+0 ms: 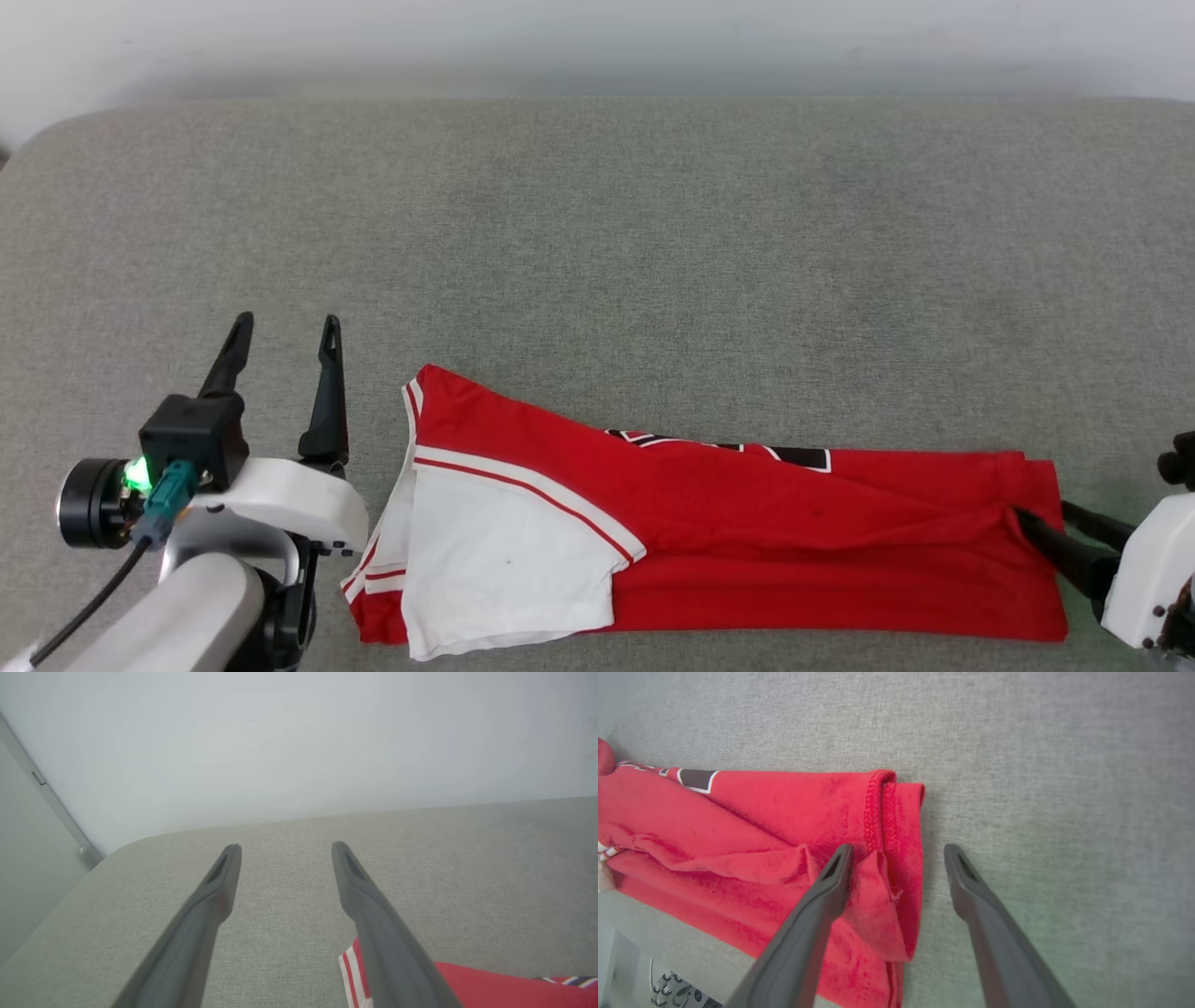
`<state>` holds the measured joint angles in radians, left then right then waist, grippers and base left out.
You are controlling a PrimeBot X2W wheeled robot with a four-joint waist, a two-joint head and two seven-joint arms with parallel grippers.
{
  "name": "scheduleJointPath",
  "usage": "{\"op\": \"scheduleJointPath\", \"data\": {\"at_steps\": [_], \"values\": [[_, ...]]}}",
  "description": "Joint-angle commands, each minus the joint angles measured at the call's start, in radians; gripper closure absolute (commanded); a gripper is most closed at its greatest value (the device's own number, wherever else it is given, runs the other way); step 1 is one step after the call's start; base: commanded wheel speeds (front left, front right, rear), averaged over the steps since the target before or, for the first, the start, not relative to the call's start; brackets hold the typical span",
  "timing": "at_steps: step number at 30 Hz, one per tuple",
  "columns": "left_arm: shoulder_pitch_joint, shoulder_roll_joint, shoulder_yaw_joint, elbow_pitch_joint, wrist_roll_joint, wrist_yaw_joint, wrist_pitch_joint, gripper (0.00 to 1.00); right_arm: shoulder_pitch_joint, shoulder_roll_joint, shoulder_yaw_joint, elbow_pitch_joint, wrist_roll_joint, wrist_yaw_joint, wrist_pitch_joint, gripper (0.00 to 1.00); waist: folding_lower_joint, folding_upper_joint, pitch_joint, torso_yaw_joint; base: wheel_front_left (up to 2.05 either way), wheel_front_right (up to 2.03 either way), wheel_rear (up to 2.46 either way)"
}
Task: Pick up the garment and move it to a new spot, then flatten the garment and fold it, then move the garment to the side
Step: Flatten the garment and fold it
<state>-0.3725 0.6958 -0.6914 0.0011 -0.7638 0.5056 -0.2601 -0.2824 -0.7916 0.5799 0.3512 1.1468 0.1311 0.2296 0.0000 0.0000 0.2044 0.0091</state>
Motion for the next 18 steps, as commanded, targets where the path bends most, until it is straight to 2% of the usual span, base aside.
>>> {"op": "scheduleJointPath", "data": {"at_steps": [1, 10, 11, 15, 16, 17, 18], "values": [[0.048, -0.034, 0.052, -0.010, 0.047, 0.013, -0.006, 0.00, 0.024, 0.020, -0.007, 0.001, 0.012, -0.001, 0.003, 0.00, 0.0000, 0.0000, 0.005, 0.006, 0.00, 0.00, 0.00], [0.229, -0.218, 0.272, -0.032, 0.262, -0.028, -0.007, 0.00, 0.093, 0.131, 0.071, 0.014, 0.018, -0.001, 0.078, 0.00, 0.0000, 0.0000, 0.013, 0.021, 0.00, 0.00, 0.00], [0.229, -0.218, 0.272, -0.032, 0.262, -0.028, -0.007, 0.00, 0.093, 0.131, 0.071, 0.014, 0.018, -0.001, 0.078, 0.00, 0.0000, 0.0000, 0.013, 0.021, 0.00, 0.00, 0.00], [0.288, -0.293, 0.342, -0.021, 0.352, -0.062, -0.006, 0.00, 0.087, 0.169, 0.104, 0.026, -0.005, 0.001, 0.080, 0.00, 0.0000, 0.0000, 0.012, 0.024, 0.00, 0.00, 0.00], [0.300, -0.313, 0.361, -0.017, 0.369, -0.070, -0.006, 0.00, 0.081, 0.173, 0.102, 0.032, -0.011, 0.001, 0.073, 0.55, 0.0000, 0.0000, 0.012, 0.025, 0.00, 0.00, 0.00], [0.313, -0.329, 0.376, -0.014, 0.390, -0.080, -0.006, 0.00, 0.072, 0.174, 0.101, 0.040, -0.018, 0.001, 0.066, 0.82, 0.0000, 0.0000, 0.011, 0.025, 0.00, 0.00, 0.00], [0.324, -0.347, 0.394, -0.013, 0.410, -0.088, -0.006, 0.00, 0.063, 0.174, 0.097, 0.048, -0.024, 0.001, 0.061, 1.00, 0.0000, 0.0000, 0.009, 0.024, 0.00, 0.00, 0.00]]}}
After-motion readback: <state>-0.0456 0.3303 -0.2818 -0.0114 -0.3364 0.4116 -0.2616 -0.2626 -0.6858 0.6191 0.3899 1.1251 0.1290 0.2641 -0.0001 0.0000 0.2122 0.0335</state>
